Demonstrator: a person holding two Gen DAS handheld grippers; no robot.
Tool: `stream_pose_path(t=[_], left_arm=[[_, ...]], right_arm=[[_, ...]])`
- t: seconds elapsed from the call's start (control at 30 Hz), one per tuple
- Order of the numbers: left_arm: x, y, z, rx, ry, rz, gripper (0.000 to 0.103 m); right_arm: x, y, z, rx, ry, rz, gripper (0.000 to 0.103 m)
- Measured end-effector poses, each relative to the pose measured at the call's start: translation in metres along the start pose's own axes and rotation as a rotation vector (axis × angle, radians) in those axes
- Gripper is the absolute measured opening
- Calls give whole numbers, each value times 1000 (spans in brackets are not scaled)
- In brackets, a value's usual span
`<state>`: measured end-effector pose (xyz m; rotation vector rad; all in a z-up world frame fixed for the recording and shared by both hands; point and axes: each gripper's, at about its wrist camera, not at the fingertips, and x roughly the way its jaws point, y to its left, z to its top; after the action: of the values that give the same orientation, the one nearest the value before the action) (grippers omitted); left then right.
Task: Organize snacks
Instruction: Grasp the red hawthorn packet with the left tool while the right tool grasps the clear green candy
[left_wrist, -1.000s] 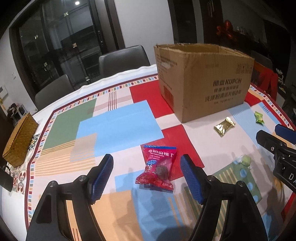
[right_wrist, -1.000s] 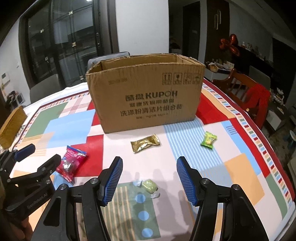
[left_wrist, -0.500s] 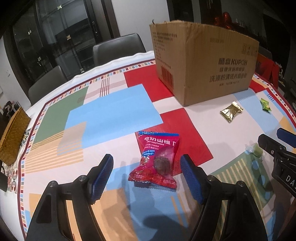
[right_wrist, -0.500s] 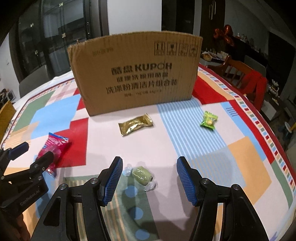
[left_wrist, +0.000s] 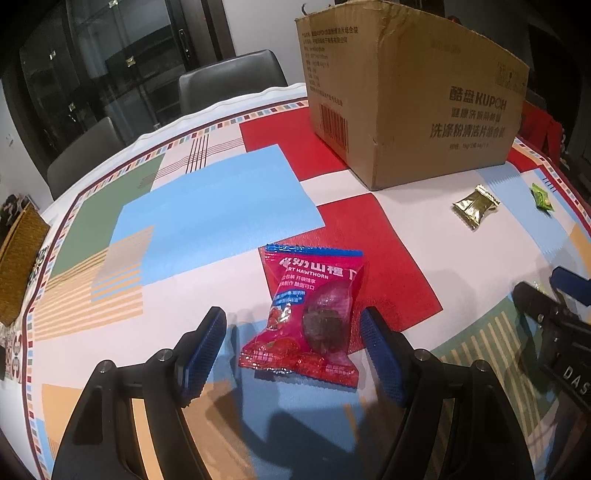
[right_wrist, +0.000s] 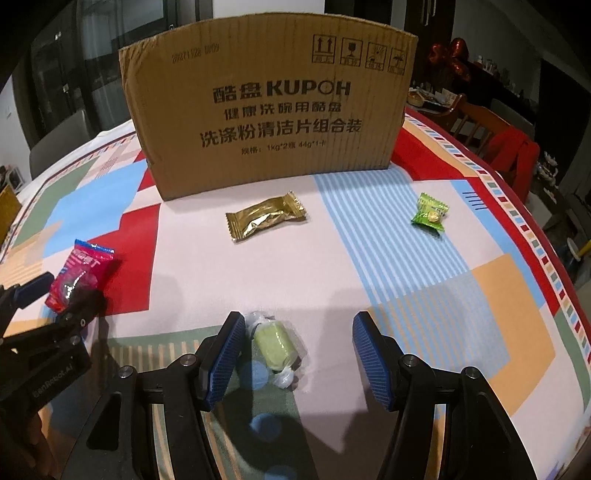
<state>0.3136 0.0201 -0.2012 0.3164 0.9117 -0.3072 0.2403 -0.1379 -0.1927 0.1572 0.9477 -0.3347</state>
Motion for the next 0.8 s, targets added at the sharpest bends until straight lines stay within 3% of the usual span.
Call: stream_pose_path(t=[0.23,0.3,0.33,0.37,0.5,0.8], left_arm=[[0,-1,1,-6,-8,-1,73],[1,-1,2,-8,-10,-9,65],[1,-1,2,-11,-11,-7,62],[0,-2,2,-15,-12,-6,57],[-1,-6,2,-9,-14,-3,51],[-6,-7,0,-6,-16,6,47]], right_arm=[[0,2,-4,-3,0,15,62],[0,1,-5,0,-1,22,61],[-1,0,-5,1,-2,25,56],[-2,0,-5,0,-6,28,45],[-4,2,-4,-6,-3,54,20],[-5,0,-3,1,2,75,20]])
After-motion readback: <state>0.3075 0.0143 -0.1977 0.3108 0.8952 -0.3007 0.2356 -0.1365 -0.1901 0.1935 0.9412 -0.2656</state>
